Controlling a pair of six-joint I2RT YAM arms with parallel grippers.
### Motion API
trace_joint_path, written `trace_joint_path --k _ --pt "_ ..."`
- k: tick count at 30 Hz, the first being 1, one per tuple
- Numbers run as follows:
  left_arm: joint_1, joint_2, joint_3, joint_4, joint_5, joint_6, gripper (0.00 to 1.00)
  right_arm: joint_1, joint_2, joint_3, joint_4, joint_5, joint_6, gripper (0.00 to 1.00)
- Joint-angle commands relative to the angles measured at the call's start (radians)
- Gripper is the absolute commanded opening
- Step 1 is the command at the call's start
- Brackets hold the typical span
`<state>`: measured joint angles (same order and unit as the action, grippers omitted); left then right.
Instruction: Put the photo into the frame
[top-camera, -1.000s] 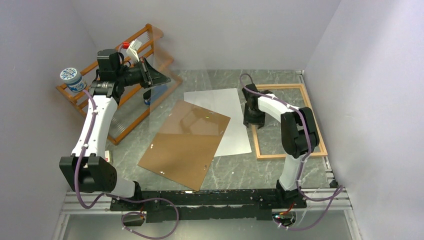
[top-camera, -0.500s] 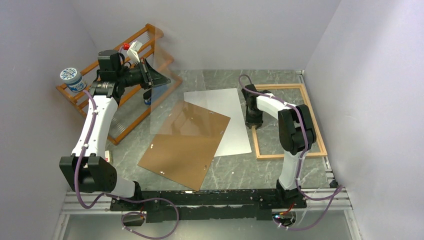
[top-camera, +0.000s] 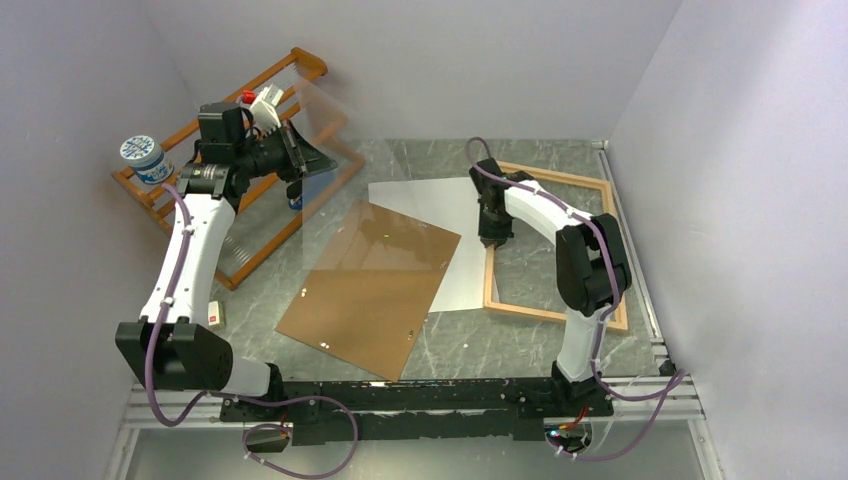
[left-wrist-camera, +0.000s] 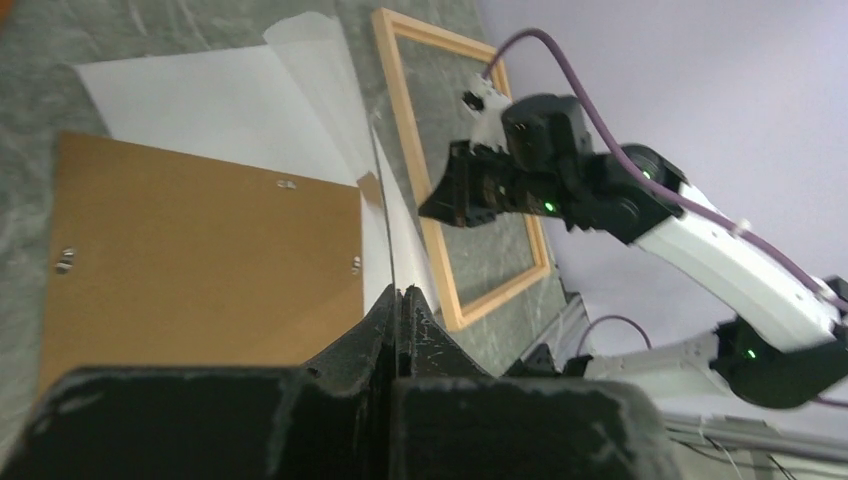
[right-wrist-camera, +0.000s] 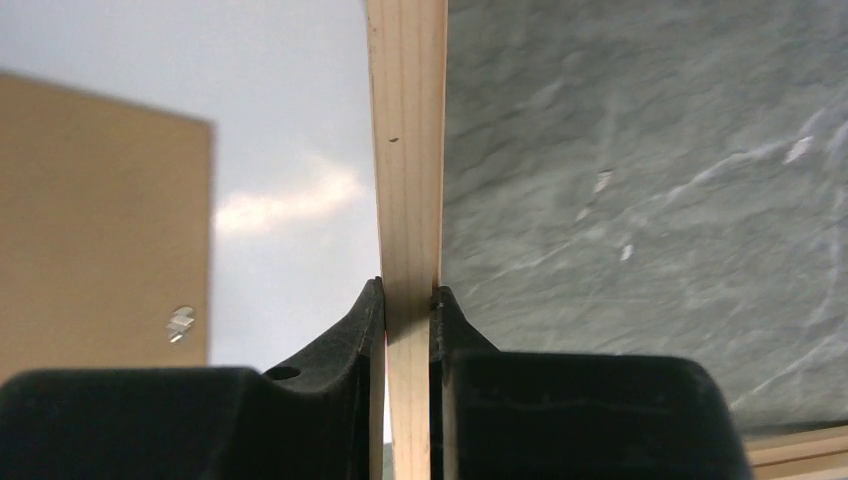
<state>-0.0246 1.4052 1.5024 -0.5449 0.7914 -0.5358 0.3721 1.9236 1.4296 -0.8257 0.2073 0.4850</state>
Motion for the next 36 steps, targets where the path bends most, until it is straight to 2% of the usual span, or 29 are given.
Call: trace_joint_path --k 1,8,12,16,22,25,28,29,32,36 --pt "-0.002 -0.063 0.076 -0.050 -0.154 0.052 0.03 0.064 -0.090 0.056 0.009 -0.074 0.075 0.06" --pt "-0.003 -0.063 0.103 -0.111 -0.197 0.084 0.03 0.126 -0.069 0.083 0.051 -0.191 0.226 0.08" --pt "-0.002 -0.060 0.118 -0.132 -0.218 0.097 0.03 0.173 0.011 0.120 0.101 -0.267 0.341 0.09" --pt "-0.003 -0.053 0.137 -0.149 -0.226 0.104 0.03 0.239 0.129 0.232 0.096 -0.280 0.398 0.11" --pt "-0.002 -0.055 0.138 -0.166 -0.226 0.109 0.03 0.286 0.243 0.326 0.087 -0.293 0.431 0.19" --pt "-0.003 -0.056 0.141 -0.175 -0.217 0.112 0.03 0.286 0.248 0.336 0.092 -0.319 0.431 0.35" --pt "-0.003 -0.051 0.155 -0.180 -0.203 0.110 0.03 0.285 0.202 0.322 0.108 -0.309 0.426 0.63" --pt "-0.002 -0.050 0.160 -0.180 -0.197 0.108 0.03 0.280 0.177 0.309 0.118 -0.303 0.425 0.69" --pt "-0.002 -0.045 0.177 -0.175 -0.180 0.096 0.03 0.243 0.087 0.242 0.170 -0.310 0.414 0.78" --pt "-0.001 -0.034 0.202 -0.153 -0.130 0.070 0.02 0.164 -0.070 0.095 0.284 -0.365 0.377 0.84"
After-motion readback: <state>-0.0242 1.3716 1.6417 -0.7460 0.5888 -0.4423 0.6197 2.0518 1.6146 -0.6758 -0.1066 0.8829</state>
